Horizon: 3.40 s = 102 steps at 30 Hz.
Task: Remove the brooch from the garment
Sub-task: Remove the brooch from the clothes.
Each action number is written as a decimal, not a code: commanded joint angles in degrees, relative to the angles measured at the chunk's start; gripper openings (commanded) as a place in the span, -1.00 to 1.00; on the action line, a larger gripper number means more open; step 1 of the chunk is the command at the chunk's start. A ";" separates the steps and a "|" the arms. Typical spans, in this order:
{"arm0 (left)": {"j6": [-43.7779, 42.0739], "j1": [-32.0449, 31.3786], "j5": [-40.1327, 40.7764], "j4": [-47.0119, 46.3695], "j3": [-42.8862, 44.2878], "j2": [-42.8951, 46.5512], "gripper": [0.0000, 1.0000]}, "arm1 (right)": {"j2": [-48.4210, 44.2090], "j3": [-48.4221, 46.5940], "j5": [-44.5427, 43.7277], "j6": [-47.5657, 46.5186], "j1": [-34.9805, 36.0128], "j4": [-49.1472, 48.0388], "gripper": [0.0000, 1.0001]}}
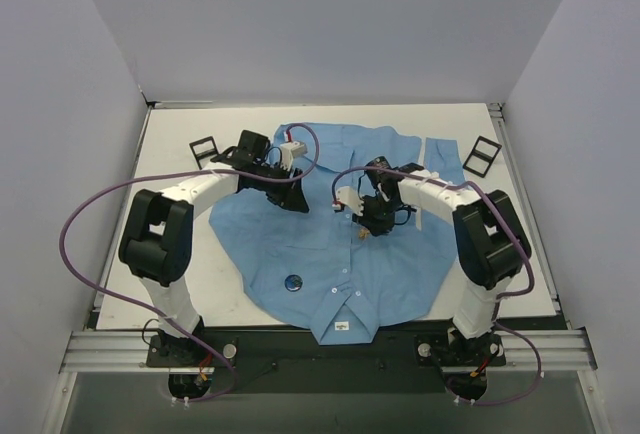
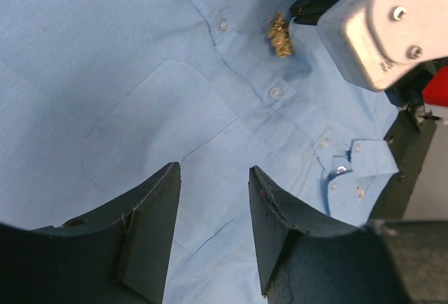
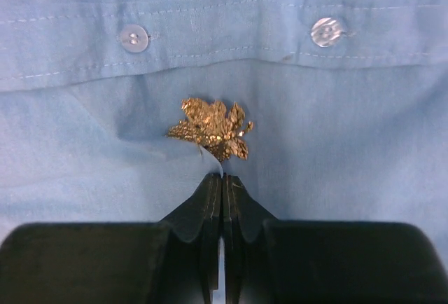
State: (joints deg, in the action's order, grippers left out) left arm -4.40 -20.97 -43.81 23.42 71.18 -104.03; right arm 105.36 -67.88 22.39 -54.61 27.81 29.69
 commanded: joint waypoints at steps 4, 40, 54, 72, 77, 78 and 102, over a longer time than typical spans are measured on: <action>6.33 -0.56 -6.72 -3.99 5.81 -4.68 0.08 | -11.40 7.57 -1.47 2.31 0.31 -12.55 -1.00; 19.17 -11.81 -16.39 -3.73 27.52 -25.70 0.08 | -25.12 18.83 -3.32 3.37 0.49 -26.44 -1.00; 20.05 -12.51 -18.24 -4.34 29.11 -27.28 -0.01 | -25.47 18.92 -3.15 3.46 0.57 -26.35 -1.00; 23.04 -12.25 -19.64 -7.34 29.72 -27.81 -0.43 | -25.47 19.18 -2.97 3.28 0.58 -26.26 -1.00; 23.04 -12.34 -19.82 -7.25 29.81 -28.25 -0.63 | -25.56 19.27 -2.97 3.11 0.49 -26.26 -1.00; 23.04 -12.34 -19.73 -7.25 29.90 -28.33 -0.74 | -25.56 19.27 -3.06 3.11 0.49 -26.18 -1.00; 15.48 -13.04 -15.78 -21.31 18.22 -12.96 -1.00 | -25.39 -1.02 29.28 14.53 -14.18 -4.56 -0.31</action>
State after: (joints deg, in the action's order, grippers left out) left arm 13.58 -33.36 -59.88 11.16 91.46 -123.74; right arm 79.02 -65.58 41.21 -44.75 16.19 21.26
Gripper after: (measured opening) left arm 0.031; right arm 0.342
